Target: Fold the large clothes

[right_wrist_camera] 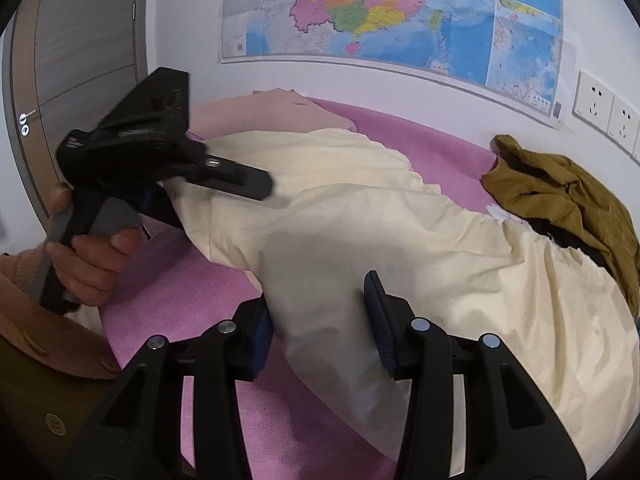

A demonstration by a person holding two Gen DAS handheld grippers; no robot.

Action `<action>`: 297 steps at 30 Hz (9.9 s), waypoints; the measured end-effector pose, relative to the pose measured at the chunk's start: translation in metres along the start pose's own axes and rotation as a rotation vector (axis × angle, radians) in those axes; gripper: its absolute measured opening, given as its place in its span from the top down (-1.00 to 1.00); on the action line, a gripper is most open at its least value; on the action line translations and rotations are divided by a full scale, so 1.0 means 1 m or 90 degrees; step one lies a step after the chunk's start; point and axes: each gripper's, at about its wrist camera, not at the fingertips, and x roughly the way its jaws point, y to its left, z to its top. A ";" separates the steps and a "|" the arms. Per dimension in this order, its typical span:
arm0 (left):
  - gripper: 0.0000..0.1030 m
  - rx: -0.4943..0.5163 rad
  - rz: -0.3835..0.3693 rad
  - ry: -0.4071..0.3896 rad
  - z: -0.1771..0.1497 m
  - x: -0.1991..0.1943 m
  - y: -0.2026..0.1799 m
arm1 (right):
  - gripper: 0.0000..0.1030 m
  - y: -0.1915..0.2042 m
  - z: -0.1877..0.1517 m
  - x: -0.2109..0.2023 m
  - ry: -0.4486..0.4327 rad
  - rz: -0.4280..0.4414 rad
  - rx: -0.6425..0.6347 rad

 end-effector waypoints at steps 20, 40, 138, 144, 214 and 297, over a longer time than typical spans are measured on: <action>0.27 0.085 0.172 -0.002 -0.002 0.010 -0.005 | -0.45 -0.153 -0.155 -0.137 -0.093 0.072 0.653; 0.13 0.138 0.229 -0.006 -0.009 0.013 -0.014 | -0.46 -0.168 -0.153 -0.108 -0.070 -0.117 0.669; 0.76 0.115 0.656 -0.420 0.291 -0.227 0.122 | 0.80 -0.003 0.265 0.222 -0.186 0.294 0.172; 0.64 -0.005 0.724 -0.333 0.283 -0.201 0.230 | 0.42 0.012 0.210 0.281 -0.014 0.312 0.191; -0.61 0.178 0.565 -0.272 0.156 -0.112 0.102 | 0.39 -0.044 0.242 0.302 0.049 0.181 0.191; -0.86 0.158 0.621 -0.331 0.015 -0.107 0.017 | -0.89 0.035 0.120 0.151 -0.057 0.096 0.066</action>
